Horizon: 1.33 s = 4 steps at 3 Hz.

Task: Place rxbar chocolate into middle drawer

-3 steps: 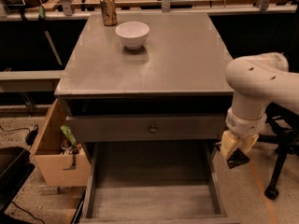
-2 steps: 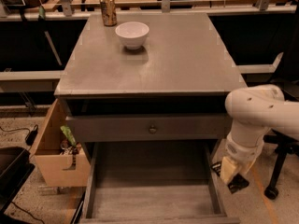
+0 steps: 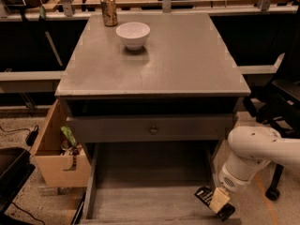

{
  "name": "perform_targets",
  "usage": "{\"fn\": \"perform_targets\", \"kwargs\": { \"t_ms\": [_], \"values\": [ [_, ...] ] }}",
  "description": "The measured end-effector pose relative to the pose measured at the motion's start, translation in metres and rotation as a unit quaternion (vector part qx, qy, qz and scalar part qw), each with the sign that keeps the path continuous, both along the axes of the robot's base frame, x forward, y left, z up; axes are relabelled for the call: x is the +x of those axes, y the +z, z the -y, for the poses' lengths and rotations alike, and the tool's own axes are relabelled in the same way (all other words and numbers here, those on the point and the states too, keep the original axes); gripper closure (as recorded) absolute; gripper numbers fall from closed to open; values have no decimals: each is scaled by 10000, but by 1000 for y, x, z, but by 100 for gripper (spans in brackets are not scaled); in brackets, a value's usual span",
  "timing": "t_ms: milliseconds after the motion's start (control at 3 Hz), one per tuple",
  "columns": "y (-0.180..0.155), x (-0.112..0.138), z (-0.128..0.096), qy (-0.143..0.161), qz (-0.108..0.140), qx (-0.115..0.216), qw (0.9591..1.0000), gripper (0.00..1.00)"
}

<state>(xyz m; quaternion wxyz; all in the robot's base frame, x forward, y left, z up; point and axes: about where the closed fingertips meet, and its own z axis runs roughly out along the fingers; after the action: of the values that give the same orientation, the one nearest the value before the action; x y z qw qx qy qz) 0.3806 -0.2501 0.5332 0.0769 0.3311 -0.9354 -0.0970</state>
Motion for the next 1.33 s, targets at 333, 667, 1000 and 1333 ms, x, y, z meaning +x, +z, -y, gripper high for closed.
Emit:
{"fn": "perform_targets", "kwargs": {
  "t_ms": [333,667,1000,1333],
  "values": [
    [-9,4,-31,694,120,750,9947,100],
    [-8,15,-63,1605,262,1303,9780,100],
    [-6,25,-85,2114,346,1758,9608,100],
    [7,43,-107,2333,519,2007,9501,100]
  ]
}}
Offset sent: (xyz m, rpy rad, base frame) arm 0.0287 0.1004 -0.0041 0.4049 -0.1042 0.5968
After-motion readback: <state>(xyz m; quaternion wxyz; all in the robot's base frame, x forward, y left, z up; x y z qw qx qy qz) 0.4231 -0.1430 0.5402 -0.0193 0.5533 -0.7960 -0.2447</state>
